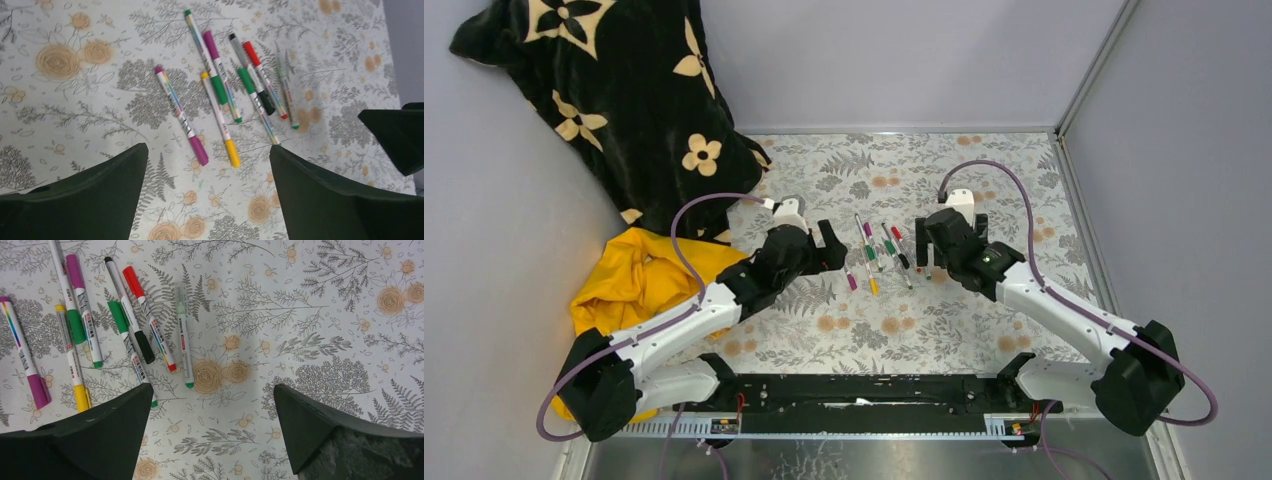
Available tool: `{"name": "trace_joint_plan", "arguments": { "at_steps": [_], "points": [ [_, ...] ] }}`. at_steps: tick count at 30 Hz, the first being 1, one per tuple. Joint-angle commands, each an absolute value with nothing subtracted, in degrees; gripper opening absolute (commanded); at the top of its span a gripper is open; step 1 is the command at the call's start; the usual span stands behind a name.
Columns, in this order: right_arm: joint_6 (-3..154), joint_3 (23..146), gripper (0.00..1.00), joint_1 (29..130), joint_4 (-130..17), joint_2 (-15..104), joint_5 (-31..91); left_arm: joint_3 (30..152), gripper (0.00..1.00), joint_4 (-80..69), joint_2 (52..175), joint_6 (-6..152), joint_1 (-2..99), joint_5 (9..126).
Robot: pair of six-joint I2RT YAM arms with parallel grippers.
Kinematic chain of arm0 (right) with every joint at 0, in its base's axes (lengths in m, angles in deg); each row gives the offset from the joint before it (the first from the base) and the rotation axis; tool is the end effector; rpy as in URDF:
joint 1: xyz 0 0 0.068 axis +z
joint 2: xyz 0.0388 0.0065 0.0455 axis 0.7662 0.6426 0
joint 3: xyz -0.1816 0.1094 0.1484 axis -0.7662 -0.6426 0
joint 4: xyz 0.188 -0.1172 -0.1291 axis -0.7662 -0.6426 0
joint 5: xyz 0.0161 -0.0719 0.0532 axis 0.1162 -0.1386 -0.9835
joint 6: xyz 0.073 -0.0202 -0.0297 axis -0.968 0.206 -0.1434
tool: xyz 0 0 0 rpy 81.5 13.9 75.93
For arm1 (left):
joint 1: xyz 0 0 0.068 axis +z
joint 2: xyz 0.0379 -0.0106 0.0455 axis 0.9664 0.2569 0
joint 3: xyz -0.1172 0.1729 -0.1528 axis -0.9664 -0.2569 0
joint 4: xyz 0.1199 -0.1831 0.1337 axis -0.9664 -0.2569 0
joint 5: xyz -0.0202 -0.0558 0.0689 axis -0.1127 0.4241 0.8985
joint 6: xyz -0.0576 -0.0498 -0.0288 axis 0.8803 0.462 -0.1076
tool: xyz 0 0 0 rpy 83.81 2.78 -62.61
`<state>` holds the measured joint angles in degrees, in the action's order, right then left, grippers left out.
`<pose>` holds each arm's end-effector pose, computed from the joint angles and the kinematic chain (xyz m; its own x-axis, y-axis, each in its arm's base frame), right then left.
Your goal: Open the pen caps
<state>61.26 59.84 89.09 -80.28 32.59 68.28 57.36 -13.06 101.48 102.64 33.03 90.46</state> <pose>0.2373 0.1461 0.2371 -0.5802 -0.0728 -0.8112 -0.0440 0.9973 -0.0581 0.2150 -0.1700 0.2149 -0.6093 -0.3011 -0.7335 0.1185 0.8801 -0.4598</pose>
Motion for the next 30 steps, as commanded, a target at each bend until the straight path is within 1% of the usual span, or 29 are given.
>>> {"name": "trace_joint_plan", "arguments": {
  "at_steps": [1,4,5,6,8,10,11,16,22,26,30],
  "points": [
    [62.33,58.27,1.0,89.54,-72.41,27.62,69.1,62.03,0.99,-13.33,102.34,101.73,31.83,93.99],
    [63.84,57.44,0.99,89.48,-69.58,28.03,66.37,62.16,0.99,-12.62,102.11,101.65,31.81,93.58],
    [64.48,57.51,0.97,89.48,-69.32,28.84,66.24,62.26,0.99,-12.45,102.18,101.6,31.8,93.42],
    [64.65,57.94,0.91,89.55,-69.54,30.28,66.41,62.42,0.99,-12.47,102.33,101.64,31.81,93.37],
    [64.64,59.48,0.74,89.48,-71.55,34.11,67.52,62.99,0.99,-13.05,102.74,102.08,31.8,93.62],
    [64.13,60.55,0.6,89.49,-73.74,38.01,68.54,63.34,0.99,-13.08,103.26,102.41,31.81,93.4],
    [64.11,60.45,0.58,89.48,-73.58,39.91,68.75,63.59,0.99,-13.04,103.55,102.54,31.83,93.36],
    [64.98,58.74,0.58,88.33,-68.91,43.15,64.24,65.02,0.99,-13.04,105.68,103.29,31.79,92.9],
    [65.54,58.15,0.58,83.69,-66.03,45.6,55.82,65.72,0.99,-11.96,106.72,103.81,31.86,92.29],
    [65.7,58.88,0.57,81.73,-66.09,49.02,51.53,65.55,0.99,-10.8,106.77,104.25,31.88,91.83],
    [65.71,60.21,0.57,81.44,-66.11,52.57,49.72,65.77,0.99,-10.19,107.22,104.66,31.92,91.85]
  ]
}}
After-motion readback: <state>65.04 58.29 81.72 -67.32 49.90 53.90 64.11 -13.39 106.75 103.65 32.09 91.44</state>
